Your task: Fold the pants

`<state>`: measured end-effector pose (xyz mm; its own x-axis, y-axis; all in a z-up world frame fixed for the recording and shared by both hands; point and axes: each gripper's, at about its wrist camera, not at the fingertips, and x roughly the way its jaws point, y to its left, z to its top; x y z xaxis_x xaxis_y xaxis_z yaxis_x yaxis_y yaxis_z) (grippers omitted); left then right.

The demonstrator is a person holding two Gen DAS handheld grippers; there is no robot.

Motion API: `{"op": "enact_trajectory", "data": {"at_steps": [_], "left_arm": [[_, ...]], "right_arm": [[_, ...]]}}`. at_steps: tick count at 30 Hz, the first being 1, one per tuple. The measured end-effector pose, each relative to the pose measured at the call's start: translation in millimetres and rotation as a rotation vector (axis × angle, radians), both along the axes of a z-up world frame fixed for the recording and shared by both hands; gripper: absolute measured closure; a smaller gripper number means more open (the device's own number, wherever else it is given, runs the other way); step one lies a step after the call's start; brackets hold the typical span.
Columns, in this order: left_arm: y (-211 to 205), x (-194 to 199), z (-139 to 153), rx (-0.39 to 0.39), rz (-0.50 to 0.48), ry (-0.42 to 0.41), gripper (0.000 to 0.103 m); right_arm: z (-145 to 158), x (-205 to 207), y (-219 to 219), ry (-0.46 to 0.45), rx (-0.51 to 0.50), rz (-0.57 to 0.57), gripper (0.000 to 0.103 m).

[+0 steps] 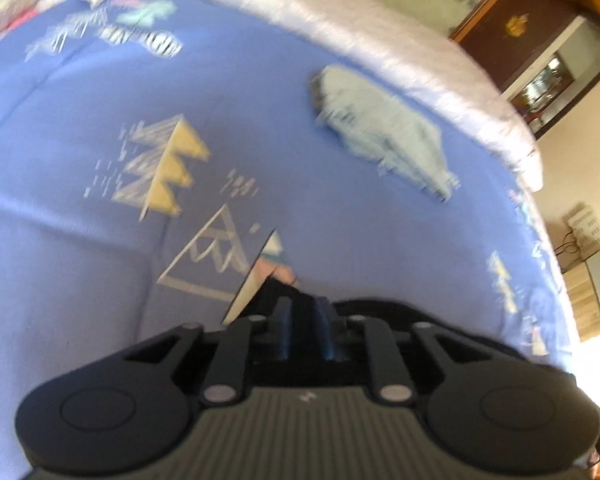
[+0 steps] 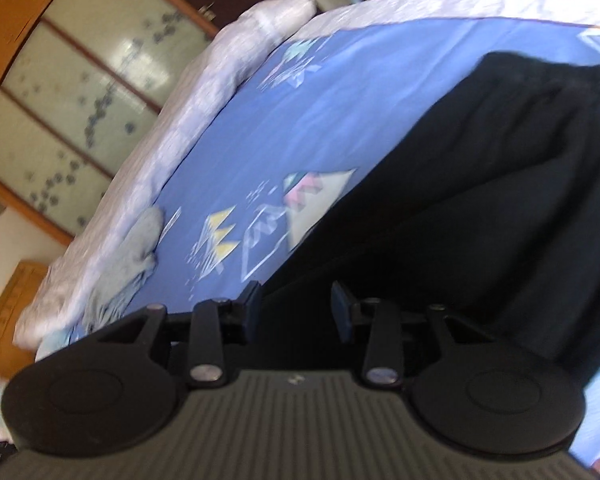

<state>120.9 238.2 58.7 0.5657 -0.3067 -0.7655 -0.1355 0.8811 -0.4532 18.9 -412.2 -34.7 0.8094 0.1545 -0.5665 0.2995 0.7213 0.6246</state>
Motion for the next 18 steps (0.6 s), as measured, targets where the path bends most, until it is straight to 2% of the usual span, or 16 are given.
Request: {"op": "enact_trajectory", "data": {"at_steps": [2,4,8,12,13,15,18], "left_arm": [[4.9,-3.8,-13.5,0.008,0.01,0.024,0.058],[11.4,-8.7,-23.9,0.002,0.017,0.036,0.051],[16.1,-15.1,-36.8,-0.064,-0.011,0.062,0.051],[7.1,-24.0,-41.1,-0.103,-0.073,0.058,0.054],[5.7,-25.8,-41.6,-0.124,-0.083,0.056,0.058],[5.7,-29.4,-42.2,-0.192,-0.086,0.05,0.068],[11.0,-38.9,-36.5,-0.299,-0.079,-0.035,0.07]], "right_arm": [[0.8,-1.0,9.6,0.003,-0.015,0.03,0.061],[2.0,-2.0,19.0,0.004,-0.005,0.057,0.061],[8.2,1.3,42.3,0.0,-0.045,0.127,0.061],[4.7,7.2,65.8,0.029,-0.054,0.169,0.061],[2.2,7.9,69.6,0.041,-0.051,0.172,0.061],[-2.3,7.5,76.4,0.06,-0.045,0.178,0.06],[-3.0,6.2,86.0,0.065,-0.045,0.191,0.06]]}}
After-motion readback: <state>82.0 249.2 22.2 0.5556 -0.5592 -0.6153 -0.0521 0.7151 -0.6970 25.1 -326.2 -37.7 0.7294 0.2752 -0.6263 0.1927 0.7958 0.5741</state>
